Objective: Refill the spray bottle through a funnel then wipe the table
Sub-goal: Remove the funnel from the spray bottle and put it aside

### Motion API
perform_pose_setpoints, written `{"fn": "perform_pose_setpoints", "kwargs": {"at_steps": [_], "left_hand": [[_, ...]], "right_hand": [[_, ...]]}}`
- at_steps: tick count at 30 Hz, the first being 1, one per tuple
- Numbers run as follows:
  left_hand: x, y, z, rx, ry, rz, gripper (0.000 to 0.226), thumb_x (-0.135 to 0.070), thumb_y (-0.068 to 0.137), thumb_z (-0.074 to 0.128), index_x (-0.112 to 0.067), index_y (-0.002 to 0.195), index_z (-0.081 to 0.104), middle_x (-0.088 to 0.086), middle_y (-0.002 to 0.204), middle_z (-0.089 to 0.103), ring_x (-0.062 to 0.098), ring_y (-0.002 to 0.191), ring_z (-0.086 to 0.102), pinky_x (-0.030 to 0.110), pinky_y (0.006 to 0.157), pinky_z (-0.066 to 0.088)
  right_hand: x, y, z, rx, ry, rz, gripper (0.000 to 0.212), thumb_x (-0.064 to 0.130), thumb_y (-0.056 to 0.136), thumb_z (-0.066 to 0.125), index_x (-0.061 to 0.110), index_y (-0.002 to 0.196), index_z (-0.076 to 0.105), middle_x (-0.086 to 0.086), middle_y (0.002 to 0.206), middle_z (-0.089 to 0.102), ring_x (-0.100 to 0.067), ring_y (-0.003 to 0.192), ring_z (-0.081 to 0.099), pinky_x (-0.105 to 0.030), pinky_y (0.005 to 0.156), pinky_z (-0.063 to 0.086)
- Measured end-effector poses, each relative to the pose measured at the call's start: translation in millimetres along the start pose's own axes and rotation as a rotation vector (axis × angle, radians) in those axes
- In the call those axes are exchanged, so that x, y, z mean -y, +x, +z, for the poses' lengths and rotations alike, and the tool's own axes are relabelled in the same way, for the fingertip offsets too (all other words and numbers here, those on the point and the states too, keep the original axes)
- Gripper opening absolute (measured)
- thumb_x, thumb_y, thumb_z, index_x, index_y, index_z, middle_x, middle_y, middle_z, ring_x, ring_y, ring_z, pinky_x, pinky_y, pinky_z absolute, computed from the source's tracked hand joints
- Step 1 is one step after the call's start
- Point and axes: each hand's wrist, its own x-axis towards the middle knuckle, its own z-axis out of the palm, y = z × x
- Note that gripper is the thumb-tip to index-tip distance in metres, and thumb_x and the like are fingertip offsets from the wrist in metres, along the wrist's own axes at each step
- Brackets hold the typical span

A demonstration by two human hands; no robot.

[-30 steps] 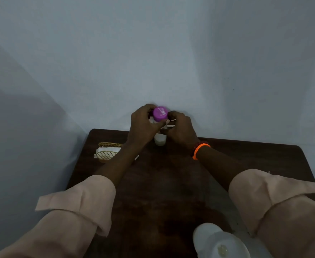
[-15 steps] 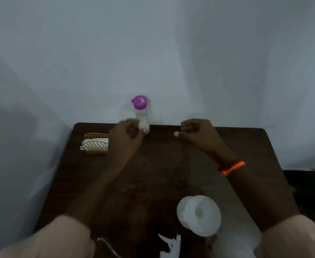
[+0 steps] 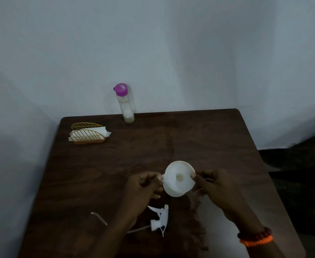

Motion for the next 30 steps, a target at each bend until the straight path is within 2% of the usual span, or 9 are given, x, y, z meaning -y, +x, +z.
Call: {"fn": "perform_pose_setpoints", "kwargs": {"at_steps": [2,6,9,13,18,21,25,30], "left_hand": [[-2,0,3,-0.004,-0.006,0.013,0.015,-0.016,0.093,0.069,-0.013,0.105,0.077,0.005,0.091,0.080,0.024,0.085,0.076,0.029,0.067,0.060],[-6,-1,8,-0.027,-0.022,0.044,0.014,-0.012,0.094,0.067,-0.012,0.103,0.078,0.007,0.088,0.080,0.022,0.082,0.076,0.028,0.068,0.060],[-10,-4,9,-0.018,-0.044,0.074,0.014,-0.010,0.093,0.068,-0.011,0.102,0.078,0.009,0.088,0.080,0.022,0.080,0.076,0.025,0.068,0.060],[-10,-8,10,0.004,-0.065,0.060,0.013,-0.009,0.092,0.069,-0.008,0.101,0.077,0.012,0.086,0.079,0.021,0.076,0.075,0.027,0.068,0.061],[-13,-7,10,0.002,-0.106,0.051,0.013,-0.009,0.092,0.069,-0.006,0.102,0.077,0.013,0.087,0.079,0.022,0.078,0.075,0.032,0.073,0.062],[-16,-6,11,0.002,-0.134,0.053,0.013,-0.007,0.092,0.068,-0.006,0.102,0.076,0.013,0.087,0.079,0.023,0.078,0.075,0.033,0.075,0.062],[-16,-7,9,0.022,-0.147,0.037,0.012,-0.009,0.091,0.069,-0.006,0.101,0.076,0.014,0.088,0.079,0.022,0.078,0.075,0.033,0.073,0.063],[-15,-8,7,0.042,-0.147,0.033,0.015,-0.009,0.091,0.069,-0.004,0.103,0.076,0.016,0.089,0.078,0.022,0.076,0.074,0.032,0.071,0.062]], "right_hand": [[1,0,1,-0.021,0.008,-0.009,0.017,0.025,0.096,0.066,0.016,0.101,0.079,-0.007,0.081,0.080,-0.025,0.073,0.076,-0.051,0.074,0.062],[5,-1,-1,-0.049,0.045,-0.024,0.018,0.020,0.097,0.065,0.008,0.103,0.078,-0.010,0.073,0.078,-0.030,0.068,0.075,-0.043,0.070,0.064],[5,-4,-4,-0.061,0.048,-0.075,0.016,0.019,0.096,0.066,0.013,0.100,0.080,-0.009,0.077,0.079,-0.028,0.070,0.076,-0.045,0.071,0.064],[7,-8,-5,-0.067,0.103,-0.065,0.015,0.018,0.097,0.065,0.014,0.097,0.079,-0.015,0.074,0.078,-0.038,0.066,0.074,-0.053,0.065,0.063],[10,-11,-2,-0.078,0.110,-0.074,0.016,0.020,0.099,0.063,0.014,0.096,0.077,-0.021,0.063,0.073,-0.046,0.058,0.069,-0.052,0.056,0.059],[12,-11,0,-0.110,0.090,-0.100,0.015,0.020,0.099,0.062,0.017,0.095,0.077,-0.019,0.060,0.073,-0.042,0.055,0.070,-0.045,0.057,0.061],[14,-12,0,-0.100,0.117,-0.087,0.015,0.020,0.099,0.062,0.015,0.097,0.076,-0.020,0.062,0.073,-0.045,0.054,0.068,-0.055,0.054,0.059],[13,-13,1,-0.103,0.116,-0.081,0.017,0.023,0.099,0.062,0.013,0.104,0.076,-0.019,0.065,0.074,-0.043,0.054,0.069,-0.059,0.052,0.059]]}}
